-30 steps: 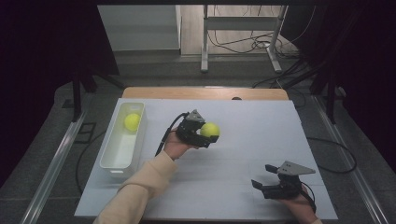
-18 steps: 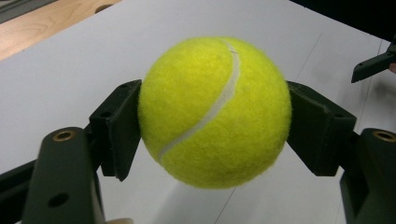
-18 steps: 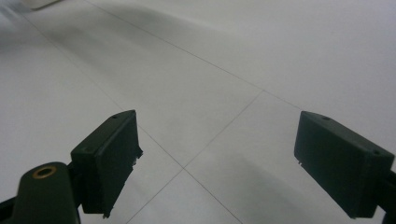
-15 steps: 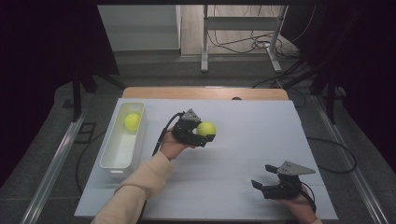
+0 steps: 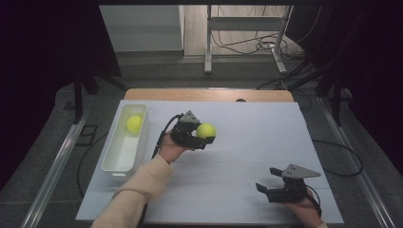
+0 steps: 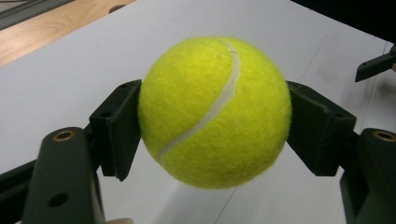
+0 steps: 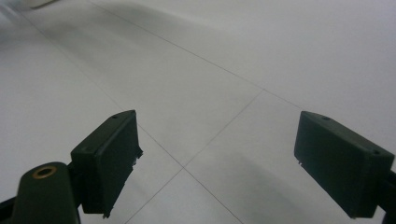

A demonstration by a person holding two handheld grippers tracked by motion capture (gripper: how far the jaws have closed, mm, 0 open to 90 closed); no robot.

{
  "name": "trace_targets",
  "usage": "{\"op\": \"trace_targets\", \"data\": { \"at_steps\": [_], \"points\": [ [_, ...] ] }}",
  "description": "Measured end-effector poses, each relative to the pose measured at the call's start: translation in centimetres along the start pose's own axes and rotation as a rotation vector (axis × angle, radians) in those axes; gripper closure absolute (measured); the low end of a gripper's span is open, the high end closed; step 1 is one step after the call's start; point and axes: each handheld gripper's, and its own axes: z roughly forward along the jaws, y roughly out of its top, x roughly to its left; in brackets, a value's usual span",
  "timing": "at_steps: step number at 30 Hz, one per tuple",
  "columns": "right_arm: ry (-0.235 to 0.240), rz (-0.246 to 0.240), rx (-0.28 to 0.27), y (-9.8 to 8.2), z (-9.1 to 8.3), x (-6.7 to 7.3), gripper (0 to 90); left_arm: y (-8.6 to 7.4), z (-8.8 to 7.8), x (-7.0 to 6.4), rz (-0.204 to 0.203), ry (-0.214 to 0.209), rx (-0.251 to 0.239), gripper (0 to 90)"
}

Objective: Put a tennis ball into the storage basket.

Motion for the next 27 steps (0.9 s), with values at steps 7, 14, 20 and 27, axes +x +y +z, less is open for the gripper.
{"op": "trace_targets", "data": {
  "at_steps": [7,14,20,27],
  "points": [
    [0.0,0.0,0.0,0.0,0.0,0.0,14.5,0.0,-0.6,0.2,-0.002,0.01,-0.007,26.0],
    [0.0,0.0,0.0,0.0,0.0,0.0,14.5,-0.2,-1.3,0.5,-0.01,0.019,-0.014,26.0],
    [0.001,0.002,-0.001,0.0,0.0,0.0,14.5,-0.5,-1.8,0.7,-0.013,0.036,-0.012,26.0],
    [0.0,0.001,-0.001,0.0,0.0,0.1,14.5,-0.7,-2.3,1.0,-0.02,0.044,-0.018,26.0]
  ]
}}
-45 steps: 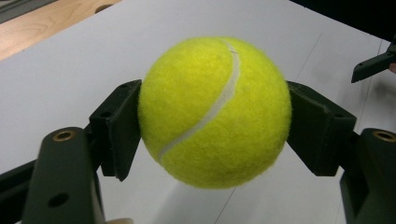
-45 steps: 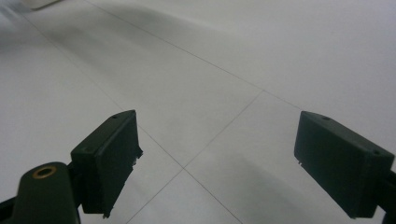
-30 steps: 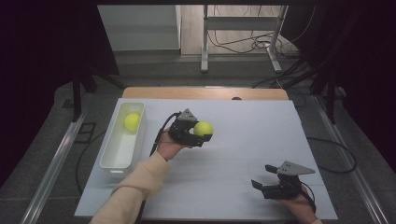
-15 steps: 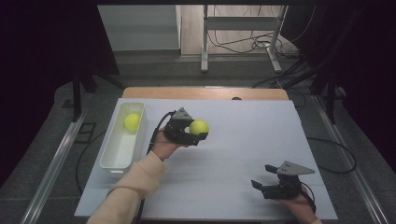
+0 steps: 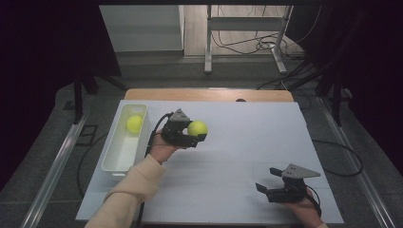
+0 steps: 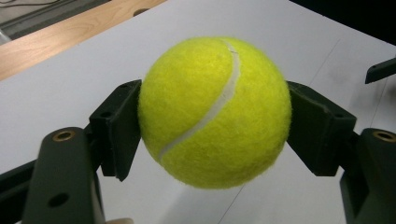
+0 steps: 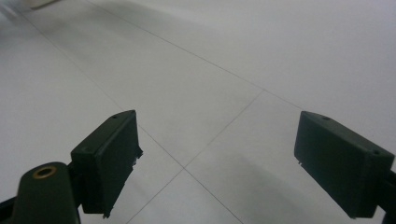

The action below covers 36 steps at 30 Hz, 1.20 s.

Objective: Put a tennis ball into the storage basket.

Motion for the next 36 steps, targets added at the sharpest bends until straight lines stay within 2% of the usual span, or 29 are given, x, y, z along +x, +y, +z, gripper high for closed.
{"op": "trace_targets", "data": {
  "at_steps": [36],
  "points": [
    [-0.005,-0.007,-0.006,0.2,0.0,0.2,14.5,-0.5,-2.9,1.3,-0.027,0.05,-0.028,26.0]
  ]
}}
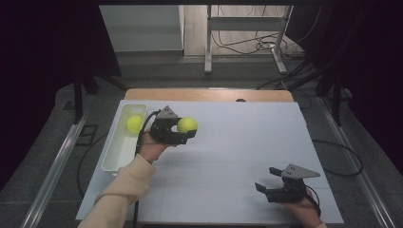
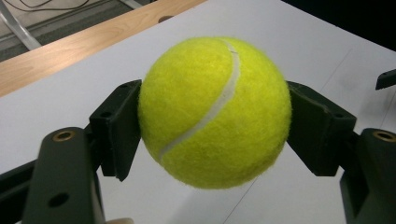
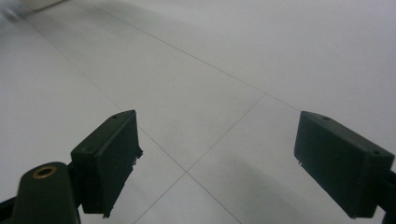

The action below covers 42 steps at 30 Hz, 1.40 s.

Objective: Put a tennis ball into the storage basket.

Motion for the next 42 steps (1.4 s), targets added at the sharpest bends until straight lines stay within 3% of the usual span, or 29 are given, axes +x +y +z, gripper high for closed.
{"op": "trace_targets", "data": {
  "at_steps": [42],
  "points": [
    [0.004,-0.002,0.004,0.0,0.2,0.1,14.5,-0.9,-3.4,1.7,-0.036,0.064,-0.036,26.0]
  ]
}}
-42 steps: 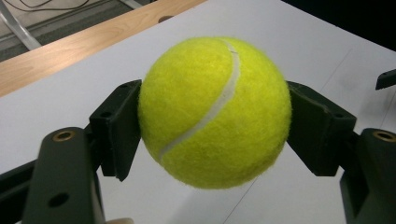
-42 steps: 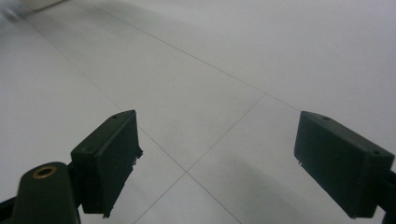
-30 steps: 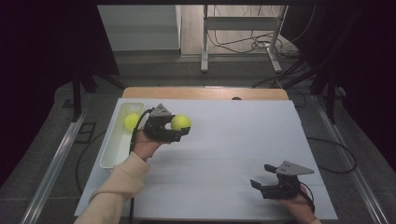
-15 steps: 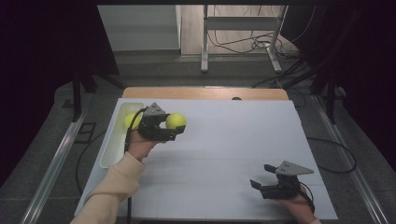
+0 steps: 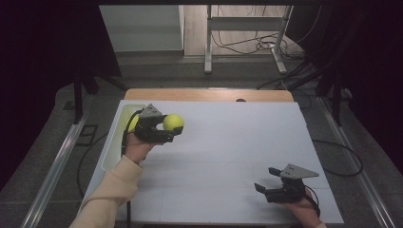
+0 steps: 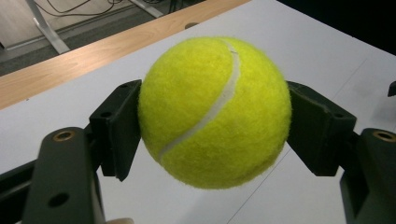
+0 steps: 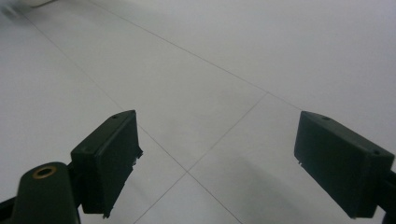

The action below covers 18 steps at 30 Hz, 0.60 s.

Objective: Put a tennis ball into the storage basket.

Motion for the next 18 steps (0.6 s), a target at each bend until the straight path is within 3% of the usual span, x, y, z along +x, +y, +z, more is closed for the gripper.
{"op": "trace_targets", "data": {
  "at_steps": [18],
  "points": [
    [-0.003,-0.001,0.002,0.0,0.0,0.0,14.5,-0.2,-1.1,0.8,-0.016,0.026,-0.015,26.1]
  ]
}}
